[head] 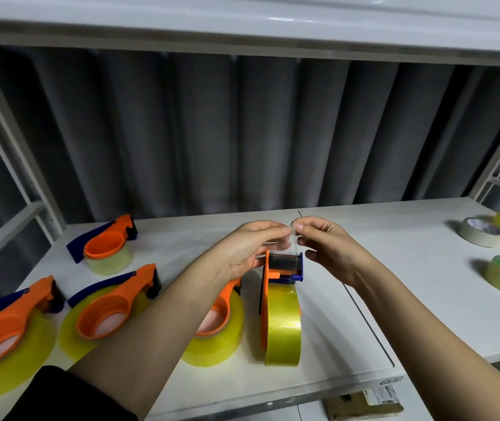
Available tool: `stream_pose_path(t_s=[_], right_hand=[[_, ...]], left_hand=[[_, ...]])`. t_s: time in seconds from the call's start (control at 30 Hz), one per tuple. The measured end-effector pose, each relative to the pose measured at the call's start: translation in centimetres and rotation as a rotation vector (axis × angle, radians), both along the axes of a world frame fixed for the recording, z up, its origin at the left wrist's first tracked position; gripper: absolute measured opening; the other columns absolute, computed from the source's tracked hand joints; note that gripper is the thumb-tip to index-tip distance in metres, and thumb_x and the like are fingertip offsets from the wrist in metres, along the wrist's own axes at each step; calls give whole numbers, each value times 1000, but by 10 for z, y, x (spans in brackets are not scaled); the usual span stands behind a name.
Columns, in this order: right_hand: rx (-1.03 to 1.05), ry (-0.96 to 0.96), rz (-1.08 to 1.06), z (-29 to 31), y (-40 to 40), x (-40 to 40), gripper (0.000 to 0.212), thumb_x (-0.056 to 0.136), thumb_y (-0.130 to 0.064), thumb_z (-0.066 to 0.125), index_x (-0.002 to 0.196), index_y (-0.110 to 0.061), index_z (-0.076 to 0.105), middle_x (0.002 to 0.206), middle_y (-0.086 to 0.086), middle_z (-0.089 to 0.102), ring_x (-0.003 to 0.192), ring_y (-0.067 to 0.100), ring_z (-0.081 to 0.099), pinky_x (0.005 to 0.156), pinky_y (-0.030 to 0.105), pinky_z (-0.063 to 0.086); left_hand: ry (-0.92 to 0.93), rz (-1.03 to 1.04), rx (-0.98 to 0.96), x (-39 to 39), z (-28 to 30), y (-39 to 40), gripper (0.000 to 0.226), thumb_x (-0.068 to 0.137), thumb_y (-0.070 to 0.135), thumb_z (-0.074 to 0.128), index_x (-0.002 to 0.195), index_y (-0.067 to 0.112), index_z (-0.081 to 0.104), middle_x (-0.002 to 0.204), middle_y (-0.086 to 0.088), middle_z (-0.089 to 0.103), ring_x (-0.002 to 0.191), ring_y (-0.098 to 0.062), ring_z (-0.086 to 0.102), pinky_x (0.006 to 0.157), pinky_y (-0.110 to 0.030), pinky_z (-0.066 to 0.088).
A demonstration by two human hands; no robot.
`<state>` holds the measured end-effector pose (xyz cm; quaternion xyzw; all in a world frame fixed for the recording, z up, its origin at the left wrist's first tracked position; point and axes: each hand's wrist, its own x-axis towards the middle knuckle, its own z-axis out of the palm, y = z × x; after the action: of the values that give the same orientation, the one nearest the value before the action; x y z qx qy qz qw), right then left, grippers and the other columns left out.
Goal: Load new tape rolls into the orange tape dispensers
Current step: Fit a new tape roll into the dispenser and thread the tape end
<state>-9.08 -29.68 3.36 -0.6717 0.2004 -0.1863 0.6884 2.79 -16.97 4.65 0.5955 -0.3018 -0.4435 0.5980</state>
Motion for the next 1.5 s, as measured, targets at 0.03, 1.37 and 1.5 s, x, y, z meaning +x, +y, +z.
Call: stream_pose_path(t_s=[0.03,1.37,1.5], right_hand=[[34,0,49,0,-1,0,9,86,-28,67,87,-20,69,87,-1,62,87,15,52,75,28,40],[77,130,196,-3,-16,14,49,79,-35,67,124,-19,56,122,8,63,118,25,58,110,47,35],[-21,118,143,2,-13,14,44,79,-31,67,121,-26,57,120,4,65,116,21,58,105,41,39]], left_hand=[[-3,-4,0,0,0,0,15,88,25,64,100,16,66,91,0,70,99,-13,67,85,-31,53],[-72,87,4,4,-3,-5,10,86,18,68,90,10,67,79,-3,69,80,-12,67,84,-32,54],[-33,76,9,6,-4,-5,4,88,18,64,84,17,66,78,1,70,85,-11,66,79,-29,53]])
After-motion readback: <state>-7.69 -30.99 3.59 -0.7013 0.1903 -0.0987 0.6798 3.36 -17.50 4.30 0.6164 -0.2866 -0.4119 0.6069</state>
